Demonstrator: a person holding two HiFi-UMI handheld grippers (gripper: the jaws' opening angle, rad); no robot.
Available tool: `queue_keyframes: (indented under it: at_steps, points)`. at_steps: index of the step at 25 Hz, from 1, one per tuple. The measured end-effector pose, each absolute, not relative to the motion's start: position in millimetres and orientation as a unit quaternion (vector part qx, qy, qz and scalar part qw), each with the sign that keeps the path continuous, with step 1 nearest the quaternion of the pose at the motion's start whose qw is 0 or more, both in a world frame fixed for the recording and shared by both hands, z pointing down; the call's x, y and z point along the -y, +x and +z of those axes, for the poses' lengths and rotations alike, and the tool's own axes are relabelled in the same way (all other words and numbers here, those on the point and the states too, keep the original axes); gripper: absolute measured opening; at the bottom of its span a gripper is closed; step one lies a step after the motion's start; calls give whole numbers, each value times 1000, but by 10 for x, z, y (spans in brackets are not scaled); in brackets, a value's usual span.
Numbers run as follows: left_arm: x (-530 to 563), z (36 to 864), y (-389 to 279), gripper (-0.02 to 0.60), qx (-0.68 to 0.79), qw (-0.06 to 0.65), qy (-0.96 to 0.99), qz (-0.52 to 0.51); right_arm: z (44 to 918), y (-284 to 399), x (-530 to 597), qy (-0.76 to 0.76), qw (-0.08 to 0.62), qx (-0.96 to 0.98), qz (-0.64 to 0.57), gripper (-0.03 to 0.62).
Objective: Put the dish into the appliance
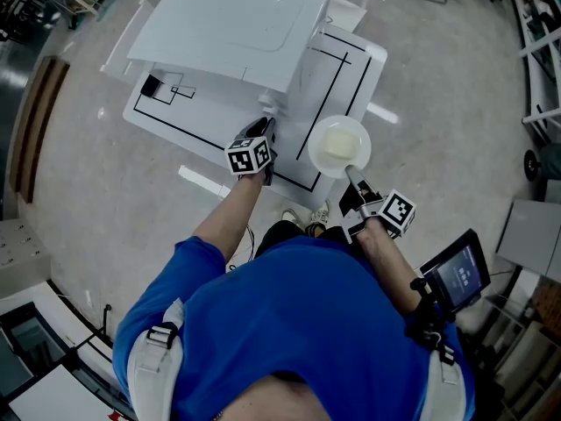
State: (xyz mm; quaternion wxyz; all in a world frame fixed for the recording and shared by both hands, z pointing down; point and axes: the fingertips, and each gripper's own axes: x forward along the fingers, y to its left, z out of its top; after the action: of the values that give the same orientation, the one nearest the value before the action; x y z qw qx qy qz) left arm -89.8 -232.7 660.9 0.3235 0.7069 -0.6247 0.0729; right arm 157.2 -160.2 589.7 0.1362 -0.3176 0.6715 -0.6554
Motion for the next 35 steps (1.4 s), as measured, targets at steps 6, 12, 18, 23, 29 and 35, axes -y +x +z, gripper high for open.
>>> queue_keyframes:
  at_steps: [6, 12, 18, 23, 29, 35]
  points:
    - [2388, 6607, -838, 77, 625, 349, 696, 56, 5877, 1596, 1687, -319, 140, -672, -654, 11]
    - [2359, 6479, -600, 77, 589, 307, 745, 57, 5853, 1612, 1733, -319, 140, -676, -650, 11]
    - [2357, 6513, -506, 195, 574, 288, 762, 88, 5851, 1639, 1746, -320, 141, -675, -650, 11]
    - [2352, 6480, -495, 196, 578, 274, 763, 97, 5855, 1652, 1759, -321, 139, -677, -648, 11]
    - [2369, 6470, -500, 197, 583, 272, 758, 106, 5850, 1663, 1775, -320, 138, -679, -646, 11]
    - [2337, 6473, -520, 197, 590, 264, 755, 110, 5854, 1657, 1745, -320, 135, -681, -645, 11]
